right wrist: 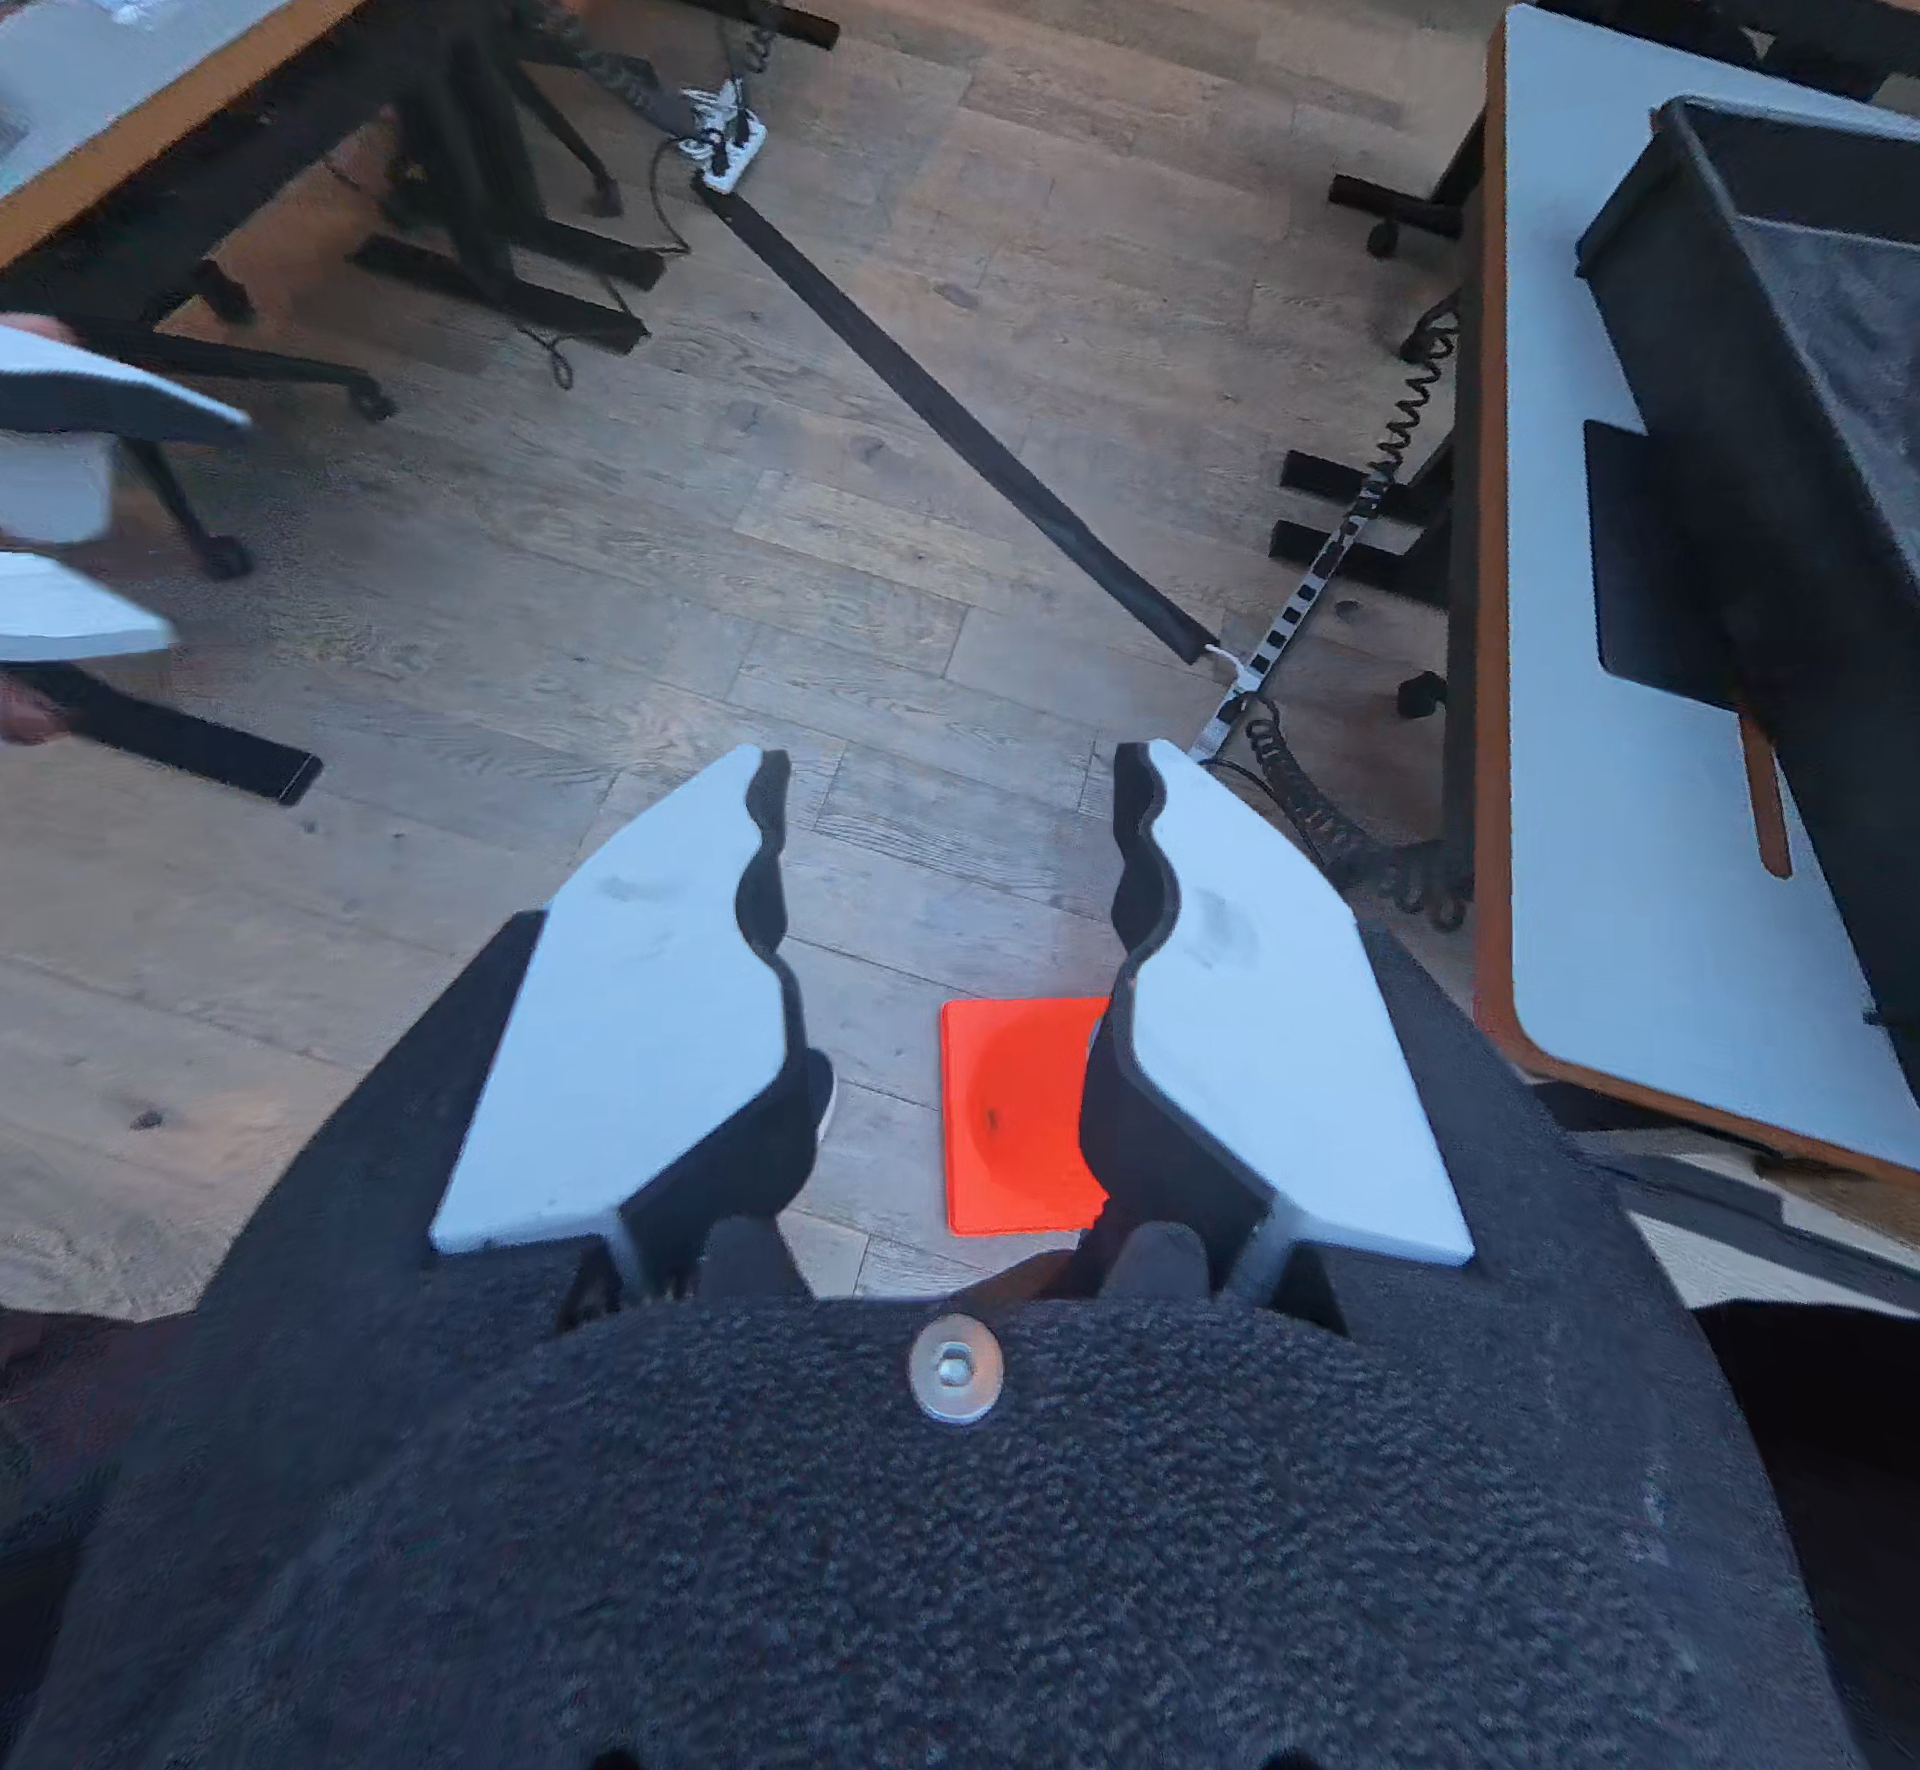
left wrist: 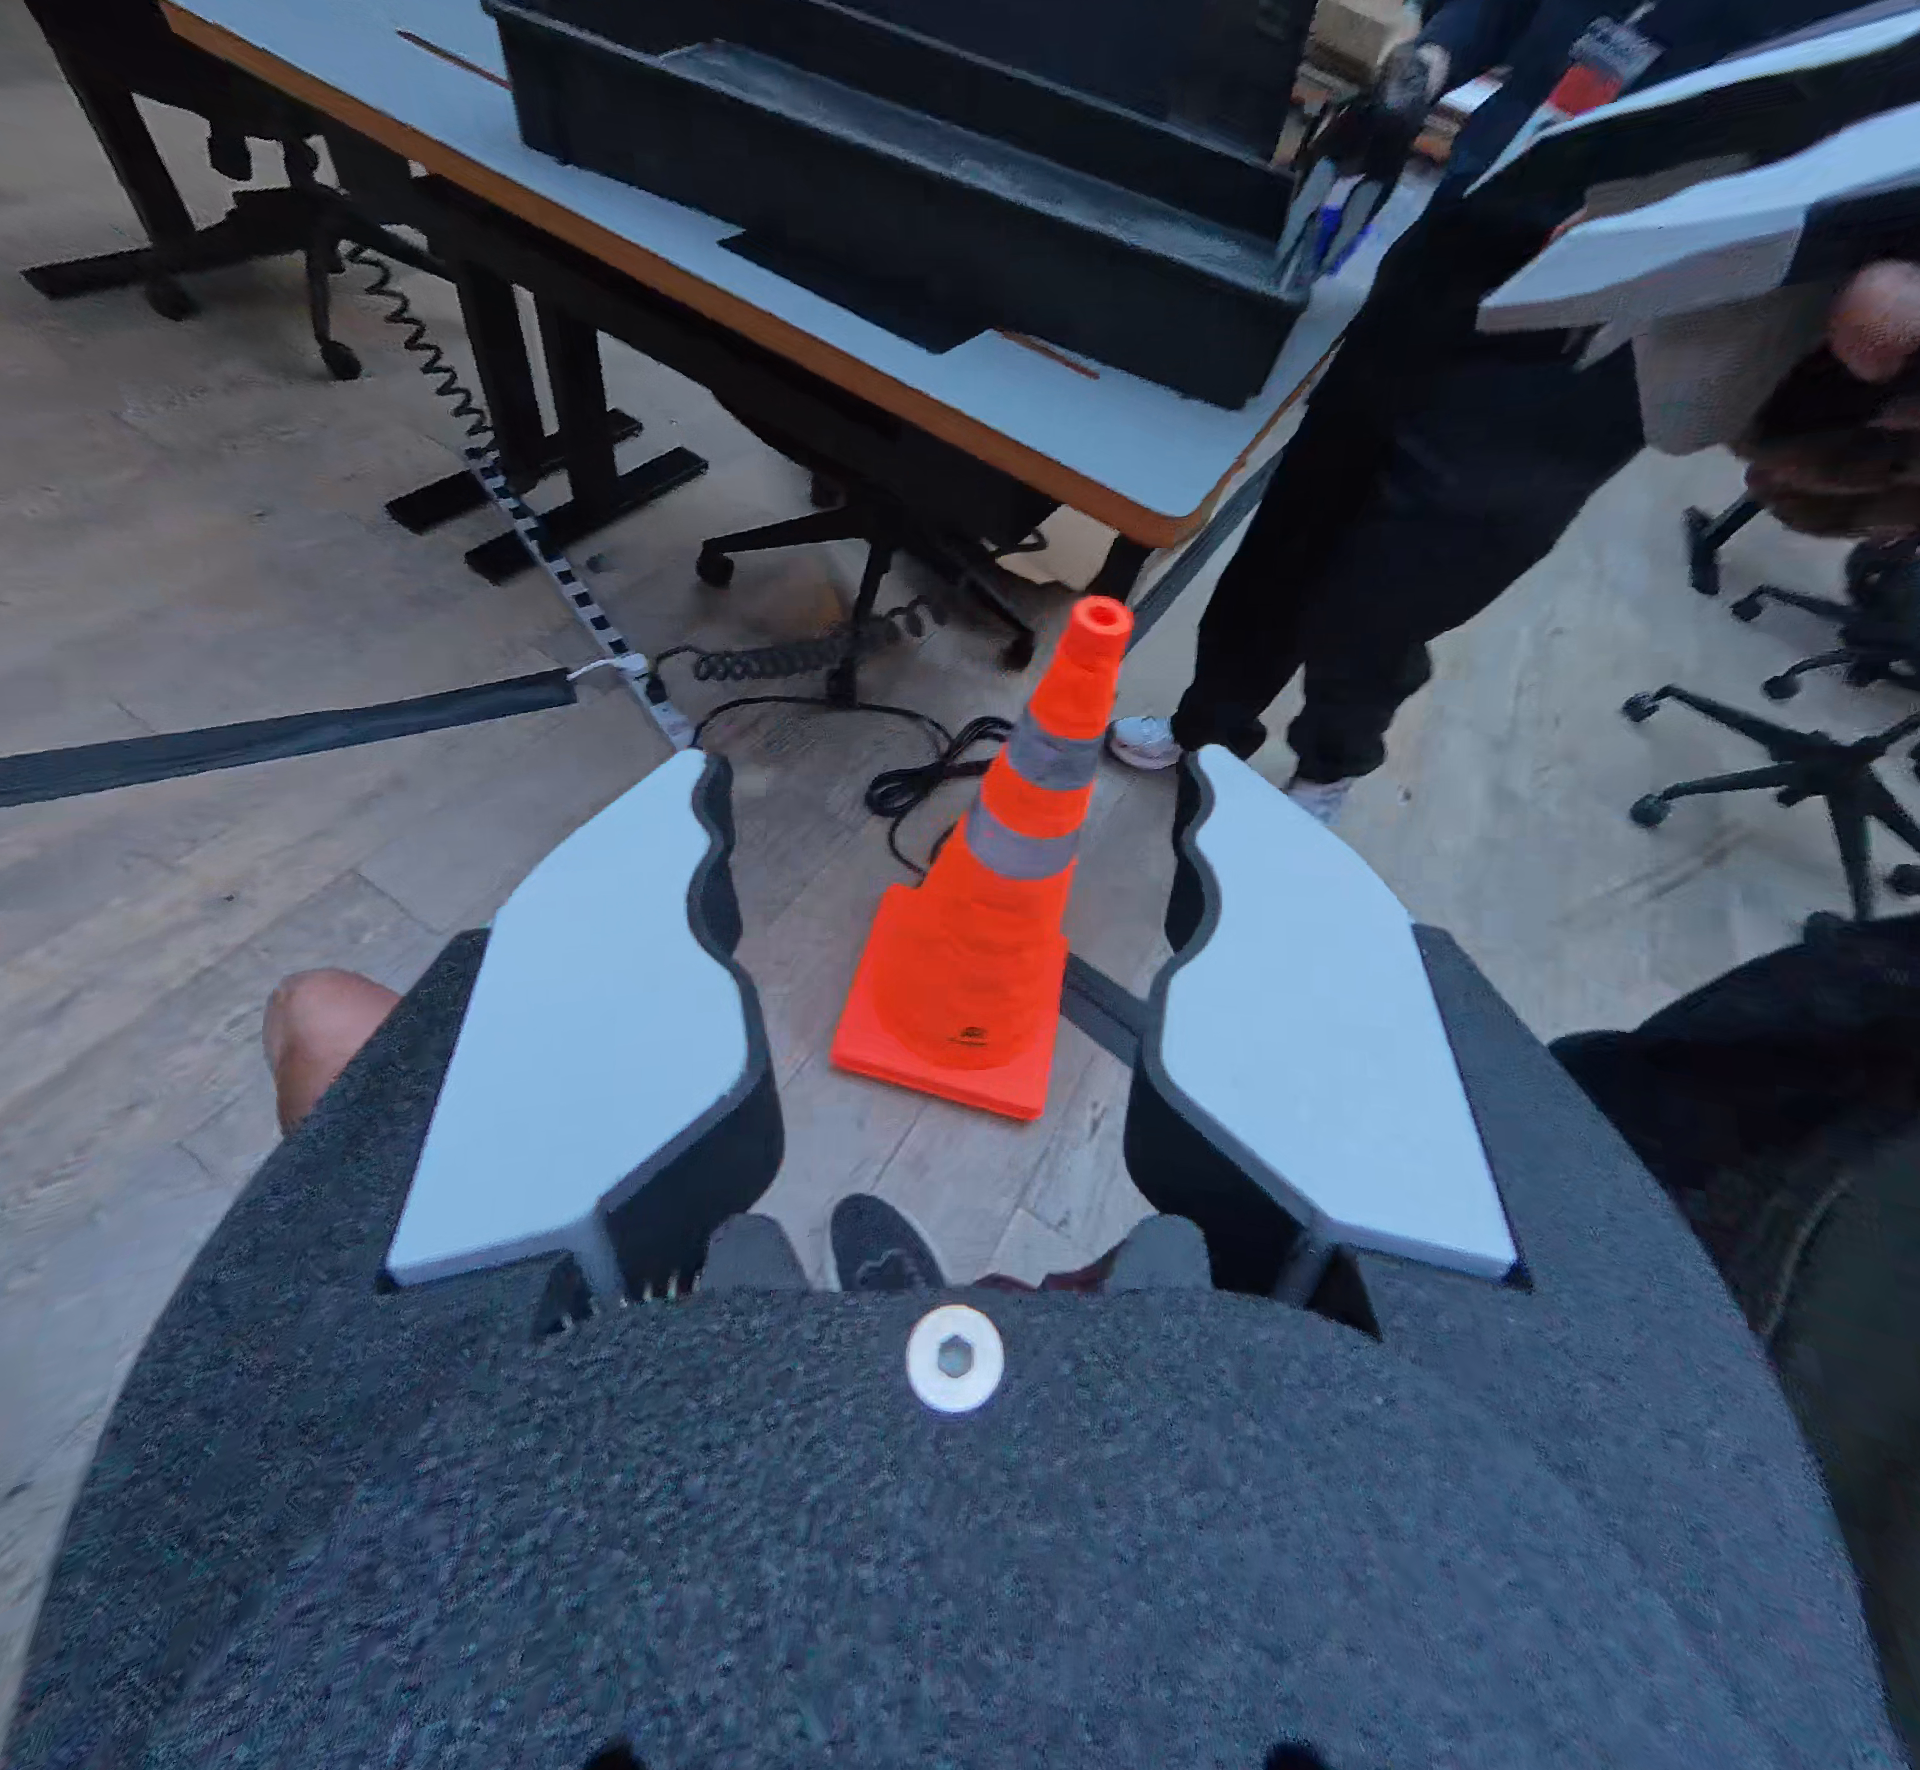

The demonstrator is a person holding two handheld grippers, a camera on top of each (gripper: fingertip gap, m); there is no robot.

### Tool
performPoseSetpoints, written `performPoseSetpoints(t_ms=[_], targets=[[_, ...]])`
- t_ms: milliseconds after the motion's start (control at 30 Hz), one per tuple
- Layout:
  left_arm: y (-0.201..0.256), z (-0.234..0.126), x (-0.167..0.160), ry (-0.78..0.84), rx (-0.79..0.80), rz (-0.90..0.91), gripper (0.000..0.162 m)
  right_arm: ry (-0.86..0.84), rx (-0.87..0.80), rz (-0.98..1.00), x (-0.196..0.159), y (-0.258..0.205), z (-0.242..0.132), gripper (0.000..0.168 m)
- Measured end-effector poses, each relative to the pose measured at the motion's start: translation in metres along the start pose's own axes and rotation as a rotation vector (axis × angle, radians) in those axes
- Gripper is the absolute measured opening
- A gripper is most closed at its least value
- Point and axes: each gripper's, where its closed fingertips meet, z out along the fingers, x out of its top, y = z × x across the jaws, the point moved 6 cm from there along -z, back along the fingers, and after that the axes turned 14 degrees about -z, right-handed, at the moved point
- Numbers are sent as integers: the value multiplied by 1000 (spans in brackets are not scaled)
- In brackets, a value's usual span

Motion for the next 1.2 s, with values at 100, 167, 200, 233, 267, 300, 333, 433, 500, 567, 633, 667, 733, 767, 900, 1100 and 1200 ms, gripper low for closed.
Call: performPoseSetpoints(t_ms=[100,167,200,233,267,300,333,433,500,567,633,667,733,767,900,1100,1200], targets=[[-53,27,39,-75,80,29,80,-53,-16,57,11,61,66,69],[-81,53,68,-85,90,87,77,-46,-11,75,25,96,99,67],[-94,69,82,-88,91,107,75,-55,-5,70,30,110,113,68],[-106,86,95,-94,84,119,74,-63,0,62,36,123,126,68],[-116,105,107,-102,70,128,72,-68,9,56,41,135,137,68],[-126,126,121,-109,55,139,70,-72,15,54,44,145,147,68],[-134,148,134,-112,36,157,70,-74,13,57,47,155,157,67],[-155,222,174,-140,-67,254,71,-98,-2,103,44,182,190,67],[-169,274,200,-174,-153,312,70,-130,-35,152,38,199,214,67],[-182,326,230,-203,-240,369,69,-166,-77,217,33,217,235,68],[-191,378,263,-214,-342,433,67,-193,-132,265,32,235,254,68],[-195,404,278,-223,-396,463,67,-218,-164,283,31,245,262,68],[-201,455,307,-283,-477,519,67,-295,-241,338,31,266,273,70],[-202,481,321,-320,-520,542,67,-313,-285,372,33,277,276,70],[-196,579,363,-448,-654,723,68,-393,-441,429,29,323,284,69],[-187,723,385,-637,-666,1125,71,-575,-570,422,-23,408,284,71],[-196,788,377,-727,-627,1373,71,-690,-559,361,-67,453,286,71]])
